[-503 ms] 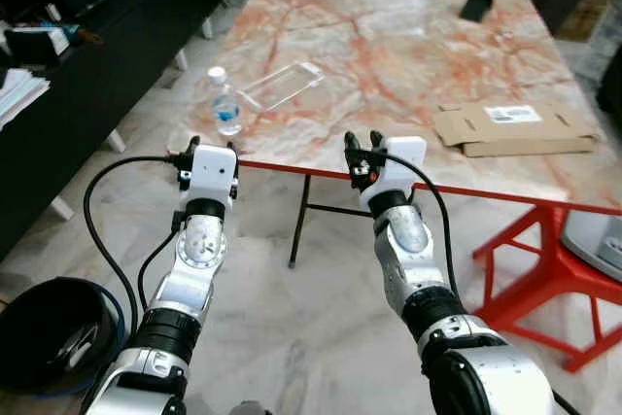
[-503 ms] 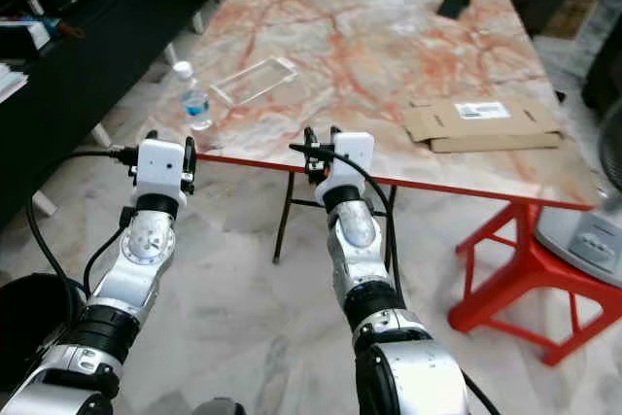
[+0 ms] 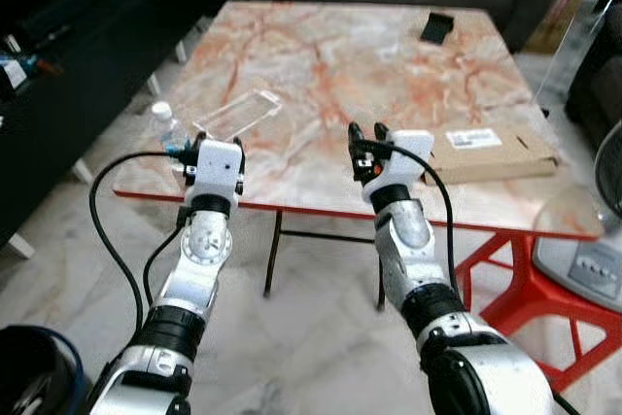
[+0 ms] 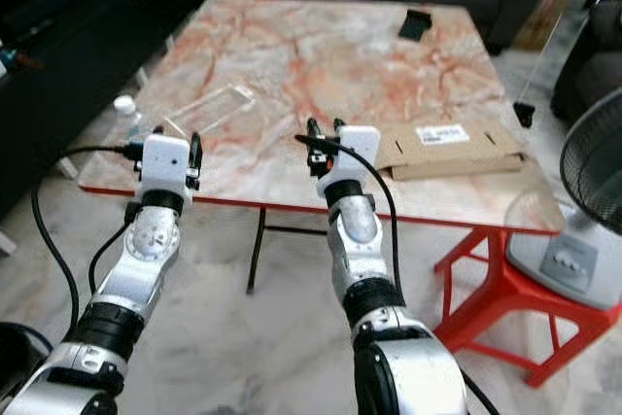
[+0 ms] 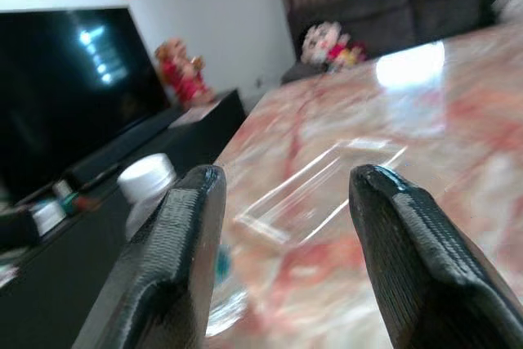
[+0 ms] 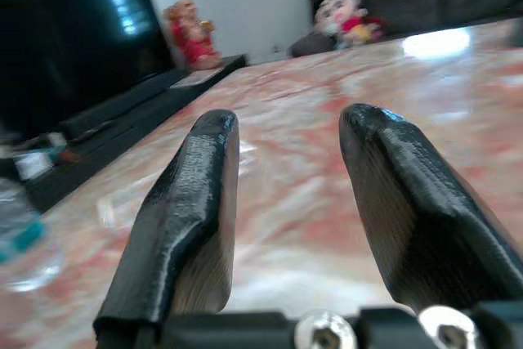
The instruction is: Picking trash to rubbish bin
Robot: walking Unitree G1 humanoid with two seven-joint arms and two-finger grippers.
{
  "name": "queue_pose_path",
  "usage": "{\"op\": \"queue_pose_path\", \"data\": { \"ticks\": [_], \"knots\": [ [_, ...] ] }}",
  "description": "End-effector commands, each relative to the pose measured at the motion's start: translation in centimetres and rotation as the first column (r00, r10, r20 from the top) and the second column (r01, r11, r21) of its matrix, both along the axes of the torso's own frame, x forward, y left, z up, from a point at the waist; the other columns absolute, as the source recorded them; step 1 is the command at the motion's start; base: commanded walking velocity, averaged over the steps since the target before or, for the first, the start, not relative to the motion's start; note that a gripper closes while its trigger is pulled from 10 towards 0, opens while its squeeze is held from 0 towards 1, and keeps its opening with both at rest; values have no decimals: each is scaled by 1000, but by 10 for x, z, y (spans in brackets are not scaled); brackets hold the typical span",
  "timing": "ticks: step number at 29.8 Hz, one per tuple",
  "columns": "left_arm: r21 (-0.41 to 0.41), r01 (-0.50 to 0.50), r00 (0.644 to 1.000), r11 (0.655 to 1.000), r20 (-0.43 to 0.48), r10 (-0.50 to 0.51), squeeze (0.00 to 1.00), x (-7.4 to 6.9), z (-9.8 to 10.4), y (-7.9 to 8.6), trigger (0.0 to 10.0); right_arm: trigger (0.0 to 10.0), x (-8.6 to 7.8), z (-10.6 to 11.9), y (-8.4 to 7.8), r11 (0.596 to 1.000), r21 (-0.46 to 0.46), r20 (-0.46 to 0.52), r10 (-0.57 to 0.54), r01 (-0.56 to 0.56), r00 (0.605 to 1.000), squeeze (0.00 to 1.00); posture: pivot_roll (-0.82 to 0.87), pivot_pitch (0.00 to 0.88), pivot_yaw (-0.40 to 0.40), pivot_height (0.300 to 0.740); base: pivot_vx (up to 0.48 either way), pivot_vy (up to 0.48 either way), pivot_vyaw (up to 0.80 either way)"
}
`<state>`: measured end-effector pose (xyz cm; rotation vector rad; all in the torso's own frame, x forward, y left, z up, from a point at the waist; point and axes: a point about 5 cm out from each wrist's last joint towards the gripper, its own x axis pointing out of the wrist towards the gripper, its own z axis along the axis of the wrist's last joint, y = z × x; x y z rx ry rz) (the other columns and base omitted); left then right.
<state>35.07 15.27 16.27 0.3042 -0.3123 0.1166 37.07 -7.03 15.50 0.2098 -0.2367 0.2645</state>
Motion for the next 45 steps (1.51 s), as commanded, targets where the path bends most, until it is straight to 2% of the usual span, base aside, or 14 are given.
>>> {"op": "queue_pose_path", "data": {
  "ticks": [1,8,11,17,28,34,45],
  "knots": [
    [-13,-6,1000,1000,7,6,0,1,4,1,10000,10000,1,5,1,1000,11,16,8,-8,1000,0,126,97,-5,740,349,0,0],
    [-12,-3,1000,1000,9,3,0,1,5,1,10000,10000,0,6,3,1000,8,27,14,-14,1000,0,128,97,-5,740,348,0,0],
    [-13,-6,1000,1000,14,6,0,1,7,2,10000,10000,-1,7,5,999,-27,47,23,-21,999,0,127,98,-5,740,346,0,0],
    [-14,-10,1000,1000,14,10,0,1,7,4,10000,10000,-1,5,4,1000,-24,34,18,-18,999,0,127,98,-3,740,345,0,606],
    [-12,-24,1000,1000,17,24,0,1,9,9,10000,10000,-1,5,4,999,-30,36,22,-21,999,0,127,100,-7,740,346,0,0],
    [-13,-29,999,999,20,30,0,1,10,10,10000,10000,-1,5,4,999,-33,38,26,-25,999,0,128,97,-8,740,347,0,701],
    [-16,-33,999,999,18,33,0,2,11,11,10000,10000,0,4,3,1000,-18,24,23,-23,999,0,126,97,-11,740,345,0,0]
  ]
}}
